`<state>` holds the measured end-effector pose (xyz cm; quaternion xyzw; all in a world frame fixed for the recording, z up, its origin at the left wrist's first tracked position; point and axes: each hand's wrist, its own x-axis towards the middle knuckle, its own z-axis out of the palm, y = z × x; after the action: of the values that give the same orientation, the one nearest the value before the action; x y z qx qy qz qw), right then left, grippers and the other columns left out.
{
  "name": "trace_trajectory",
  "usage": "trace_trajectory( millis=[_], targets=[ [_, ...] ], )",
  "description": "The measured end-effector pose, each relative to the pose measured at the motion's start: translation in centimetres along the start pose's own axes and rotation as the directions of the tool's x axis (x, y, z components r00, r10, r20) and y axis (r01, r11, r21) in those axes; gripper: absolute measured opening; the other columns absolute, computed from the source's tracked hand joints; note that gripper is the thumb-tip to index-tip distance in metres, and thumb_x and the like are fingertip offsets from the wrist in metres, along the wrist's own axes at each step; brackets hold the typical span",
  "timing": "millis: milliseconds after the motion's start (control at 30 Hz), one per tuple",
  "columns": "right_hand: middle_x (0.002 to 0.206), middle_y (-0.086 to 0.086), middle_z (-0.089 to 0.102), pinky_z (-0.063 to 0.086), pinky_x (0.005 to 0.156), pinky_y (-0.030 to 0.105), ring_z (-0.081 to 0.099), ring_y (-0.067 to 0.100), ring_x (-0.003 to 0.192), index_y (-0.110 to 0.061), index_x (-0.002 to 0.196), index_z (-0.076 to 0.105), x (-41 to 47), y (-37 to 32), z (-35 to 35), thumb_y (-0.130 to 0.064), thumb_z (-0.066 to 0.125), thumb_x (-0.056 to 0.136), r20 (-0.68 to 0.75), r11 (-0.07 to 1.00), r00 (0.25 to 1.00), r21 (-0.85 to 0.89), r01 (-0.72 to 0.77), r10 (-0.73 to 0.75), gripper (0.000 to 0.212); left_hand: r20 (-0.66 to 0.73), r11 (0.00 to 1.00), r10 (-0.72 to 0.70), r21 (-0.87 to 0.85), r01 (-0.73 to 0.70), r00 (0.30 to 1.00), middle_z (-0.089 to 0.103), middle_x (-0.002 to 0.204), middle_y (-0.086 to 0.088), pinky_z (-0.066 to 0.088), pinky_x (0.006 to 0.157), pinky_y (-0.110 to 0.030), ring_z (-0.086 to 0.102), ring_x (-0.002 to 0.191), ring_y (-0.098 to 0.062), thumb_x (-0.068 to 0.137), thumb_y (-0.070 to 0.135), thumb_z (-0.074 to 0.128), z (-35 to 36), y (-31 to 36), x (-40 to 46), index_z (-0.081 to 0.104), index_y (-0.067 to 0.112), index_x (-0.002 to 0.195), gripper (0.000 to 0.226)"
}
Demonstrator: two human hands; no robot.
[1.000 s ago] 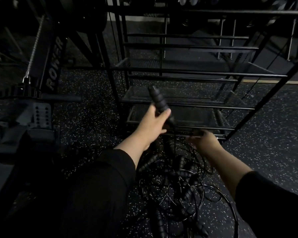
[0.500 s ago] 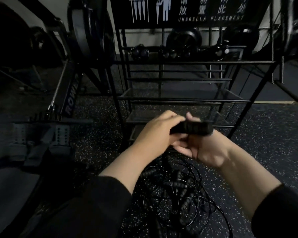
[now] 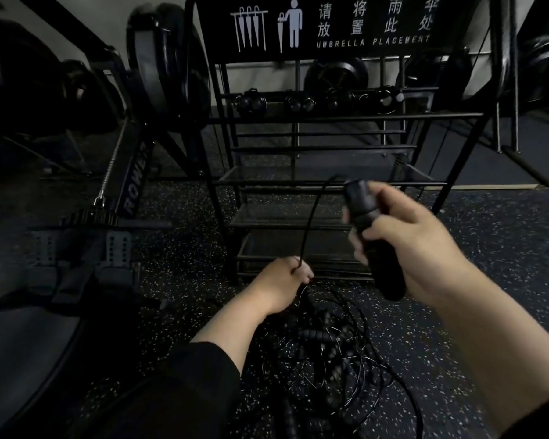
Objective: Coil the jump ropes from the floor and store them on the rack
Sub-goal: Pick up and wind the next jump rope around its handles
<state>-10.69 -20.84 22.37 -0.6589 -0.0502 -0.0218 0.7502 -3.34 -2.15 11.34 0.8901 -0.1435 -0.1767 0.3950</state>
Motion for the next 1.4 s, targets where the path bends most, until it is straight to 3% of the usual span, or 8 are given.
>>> trace_trajectory(
  millis=[100,267,500,767,900,1000,1233,1400],
  targets=[
    [0.080,0.006,0.057,0.040,0.052,0.034,0.049,0.018,0.060,-0.007,0.117,0.060,0.8,0.7,-1.8,0.001,0.064,0.092,-0.185,0.998,0.982,-0.033,-0.051,0.044,0.027,-0.223,0.996,-0.064,-0.080,0.047,0.973,0.070,0.089,-0.002,0.054,0.078,-0.042,0.061,0.074,-0.019,0.109,0.028,0.038,-0.5,-0.2,1.1,0.058,0.024,0.083,0.033],
    [0.063,0.001,0.059,0.043,0.049,0.027,0.052,0.014,0.052,-0.013,0.101,0.066,1.6,4.1,-2.2,-0.022,0.079,0.088,-0.224,0.863,0.929,-0.357,-0.359,0.294,0.021,-0.533,0.887,0.053,-0.363,-0.285,0.844,0.053,0.063,0.007,0.040,0.052,-0.034,0.045,0.054,-0.015,0.110,0.033,0.036,-3.7,4.1,0.7,0.061,0.026,0.090,0.033],
    [0.092,0.013,0.077,0.053,0.058,0.033,0.065,0.018,0.067,-0.013,0.109,0.066,3.4,7.6,1.6,-0.005,0.075,0.089,-0.055,0.900,0.973,-0.372,-0.229,0.225,0.023,-0.432,0.541,0.118,-0.727,-0.422,0.894,0.046,0.069,0.000,0.039,0.058,-0.031,0.037,0.057,-0.014,0.112,0.024,0.035,-4.7,7.4,-0.5,0.061,0.009,0.109,0.030],
    [0.080,0.011,0.076,0.058,0.065,0.032,0.068,0.021,0.066,-0.008,0.099,0.066,4.9,5.9,1.8,0.002,0.065,0.091,-0.283,0.989,0.952,-0.049,-0.138,0.119,0.013,-0.180,0.858,0.046,-0.496,-0.131,0.982,0.072,0.121,-0.001,0.052,0.067,-0.037,0.067,0.090,-0.020,0.100,0.009,0.045,-4.0,4.8,1.2,0.064,0.026,0.132,0.040],
    [0.074,0.008,0.071,0.052,0.056,0.026,0.060,0.018,0.058,-0.010,0.100,0.059,5.0,3.6,1.2,0.003,0.059,0.095,-0.277,0.984,0.955,0.167,-0.060,0.105,0.014,0.161,0.998,0.025,-0.066,-0.015,0.987,0.074,0.096,-0.013,0.049,0.065,-0.034,0.062,0.074,-0.019,0.097,0.020,0.057,-2.1,3.6,0.9,0.067,0.022,0.111,0.017],
    [0.078,0.007,0.071,0.051,0.057,0.025,0.060,0.017,0.062,-0.012,0.105,0.058,5.1,2.5,0.1,-0.002,0.059,0.097,-0.330,0.967,0.937,0.254,-0.029,0.115,0.013,0.102,0.985,-0.049,0.167,0.031,0.994,0.068,0.086,-0.006,0.044,0.053,-0.029,0.063,0.066,-0.021,0.105,0.027,0.051,-2.1,3.2,1.2,0.060,0.019,0.102,0.012],
    [0.103,0.014,0.078,0.059,0.059,0.025,0.074,0.025,0.077,-0.005,0.114,0.061,4.7,3.6,-1.2,-0.004,0.068,0.093,-0.297,0.966,0.921,0.136,-0.219,0.251,0.023,-0.319,0.963,0.057,-0.233,-0.137,0.946,0.058,0.067,0.005,0.056,0.069,-0.046,0.054,0.056,-0.015,0.109,0.035,0.036,-3.0,3.8,1.8,0.059,0.022,0.090,0.032],
    [0.105,0.026,0.074,0.051,0.054,0.032,0.068,0.032,0.072,-0.001,0.113,0.063,4.1,7.3,0.8,0.001,0.068,0.092,-0.088,0.891,0.902,-0.137,-0.432,0.423,0.022,-0.481,0.735,0.004,-0.593,-0.329,0.877,0.039,0.063,0.005,0.047,0.059,-0.033,0.036,0.052,-0.008,0.112,0.026,0.031,-4.1,5.3,1.6,0.057,0.016,0.099,0.031]
  ],
)
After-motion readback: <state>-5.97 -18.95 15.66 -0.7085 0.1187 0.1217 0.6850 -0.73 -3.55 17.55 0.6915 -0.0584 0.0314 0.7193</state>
